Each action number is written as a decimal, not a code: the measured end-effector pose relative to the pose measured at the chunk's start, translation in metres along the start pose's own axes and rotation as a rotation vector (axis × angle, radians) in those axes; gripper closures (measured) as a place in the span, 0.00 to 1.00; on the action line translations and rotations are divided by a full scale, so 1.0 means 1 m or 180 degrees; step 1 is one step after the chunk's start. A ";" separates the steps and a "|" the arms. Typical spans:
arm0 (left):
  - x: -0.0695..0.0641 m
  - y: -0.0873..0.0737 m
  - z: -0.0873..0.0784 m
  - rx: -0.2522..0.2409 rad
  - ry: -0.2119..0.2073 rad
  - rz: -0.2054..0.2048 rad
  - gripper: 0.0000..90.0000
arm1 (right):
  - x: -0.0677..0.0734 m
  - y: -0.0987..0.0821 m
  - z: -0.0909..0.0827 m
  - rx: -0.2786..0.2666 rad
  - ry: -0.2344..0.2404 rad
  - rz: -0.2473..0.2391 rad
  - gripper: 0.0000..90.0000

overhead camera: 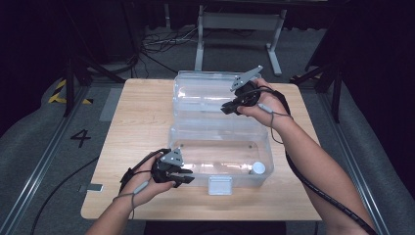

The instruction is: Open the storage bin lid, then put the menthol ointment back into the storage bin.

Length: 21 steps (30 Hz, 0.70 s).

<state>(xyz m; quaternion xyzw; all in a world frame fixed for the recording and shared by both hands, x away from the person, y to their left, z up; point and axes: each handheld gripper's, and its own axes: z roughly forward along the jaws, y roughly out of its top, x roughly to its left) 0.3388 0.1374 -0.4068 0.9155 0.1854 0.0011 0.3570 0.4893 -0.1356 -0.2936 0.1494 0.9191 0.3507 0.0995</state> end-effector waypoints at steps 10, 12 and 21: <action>0.000 0.000 0.000 -0.0008 0.0001 0.0006 0.83 | 0.014 -0.003 -0.011 -0.0081 0.0071 -0.0097 0.94; 0.000 0.000 0.000 -0.0003 -0.0003 0.0002 0.83 | 0.017 -0.004 -0.013 -0.0094 0.0097 -0.0104 0.94; 0.000 0.000 0.000 0.0003 0.0002 -0.0013 0.83 | 0.030 -0.007 -0.021 -0.0079 0.0141 -0.0204 0.94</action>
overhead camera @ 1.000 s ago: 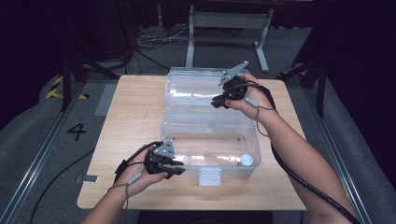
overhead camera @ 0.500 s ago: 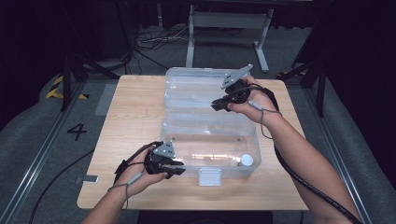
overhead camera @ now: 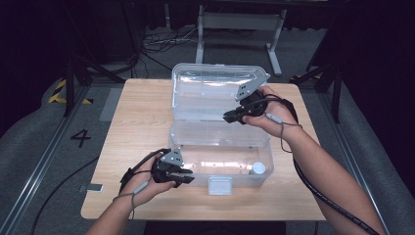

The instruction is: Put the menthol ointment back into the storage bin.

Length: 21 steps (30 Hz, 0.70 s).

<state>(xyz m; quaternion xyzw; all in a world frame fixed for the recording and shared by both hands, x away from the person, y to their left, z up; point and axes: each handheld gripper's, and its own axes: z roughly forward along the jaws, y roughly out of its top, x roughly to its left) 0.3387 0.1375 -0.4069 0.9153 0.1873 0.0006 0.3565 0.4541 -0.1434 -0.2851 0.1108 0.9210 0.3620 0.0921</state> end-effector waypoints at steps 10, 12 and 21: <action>0.000 0.000 0.000 -0.0002 -0.0007 0.0006 0.83 | 0.008 -0.002 -0.002 -0.0033 0.0026 -0.0004 0.95; 0.000 0.000 0.000 0.0000 -0.0003 0.0005 0.83 | 0.010 -0.003 -0.003 -0.0043 0.0025 -0.0017 0.95; 0.000 0.000 0.000 0.0007 0.0001 0.0006 0.83 | 0.018 -0.006 -0.005 -0.0066 0.0053 -0.0063 0.95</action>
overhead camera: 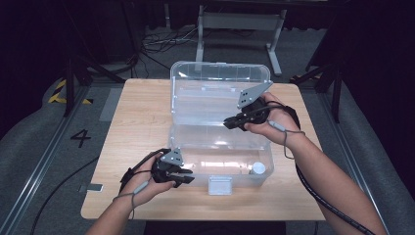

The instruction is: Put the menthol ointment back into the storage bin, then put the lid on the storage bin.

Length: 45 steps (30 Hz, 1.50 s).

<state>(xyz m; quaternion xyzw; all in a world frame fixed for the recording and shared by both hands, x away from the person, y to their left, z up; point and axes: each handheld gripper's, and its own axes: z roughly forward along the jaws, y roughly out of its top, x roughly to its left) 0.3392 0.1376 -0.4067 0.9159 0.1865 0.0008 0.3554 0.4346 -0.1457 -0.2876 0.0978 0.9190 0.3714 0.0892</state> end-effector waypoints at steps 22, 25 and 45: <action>0.000 0.001 0.000 0.0002 0.0001 -0.0002 0.83 | 0.025 -0.011 -0.001 -0.0082 0.0089 -0.0032 0.96; 0.000 0.000 0.000 0.0001 0.0001 -0.0001 0.83 | 0.027 -0.012 -0.001 -0.0074 0.0098 -0.0051 0.96; 0.000 0.000 0.000 -0.0004 -0.0002 -0.0022 0.83 | 0.038 -0.017 0.001 -0.0054 0.0188 -0.0067 0.97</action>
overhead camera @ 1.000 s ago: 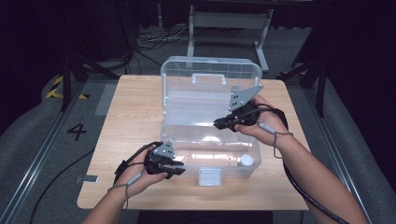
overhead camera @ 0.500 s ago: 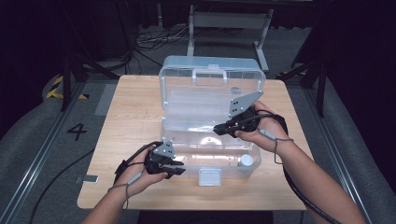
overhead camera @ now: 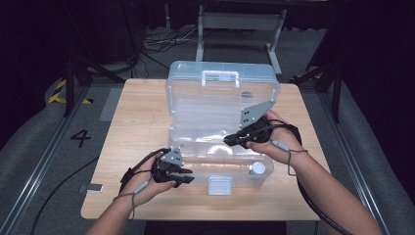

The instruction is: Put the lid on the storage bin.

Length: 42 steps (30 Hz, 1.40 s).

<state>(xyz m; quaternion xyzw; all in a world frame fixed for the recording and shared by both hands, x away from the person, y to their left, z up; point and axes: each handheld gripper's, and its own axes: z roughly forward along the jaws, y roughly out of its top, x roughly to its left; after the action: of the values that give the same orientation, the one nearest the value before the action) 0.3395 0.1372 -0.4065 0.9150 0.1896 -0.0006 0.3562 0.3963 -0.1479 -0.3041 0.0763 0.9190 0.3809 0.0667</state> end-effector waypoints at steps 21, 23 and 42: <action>-0.002 0.002 -0.001 0.0015 0.0027 -0.0054 0.81 | 0.007 -0.004 0.002 0.0003 0.0027 -0.0020 0.97; -0.002 0.003 -0.002 -0.0015 0.0020 -0.0073 0.79 | 0.007 -0.005 0.003 -0.0010 0.0025 -0.0007 0.97; -0.004 0.012 -0.031 -0.0299 0.0012 -0.0109 0.81 | 0.010 -0.006 0.003 -0.0004 0.0028 -0.0017 0.97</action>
<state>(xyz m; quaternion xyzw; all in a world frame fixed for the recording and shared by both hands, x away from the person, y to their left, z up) 0.3359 0.1486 -0.3753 0.8939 0.2058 0.0039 0.3983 0.3862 -0.1479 -0.3117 0.0722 0.9193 0.3816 0.0638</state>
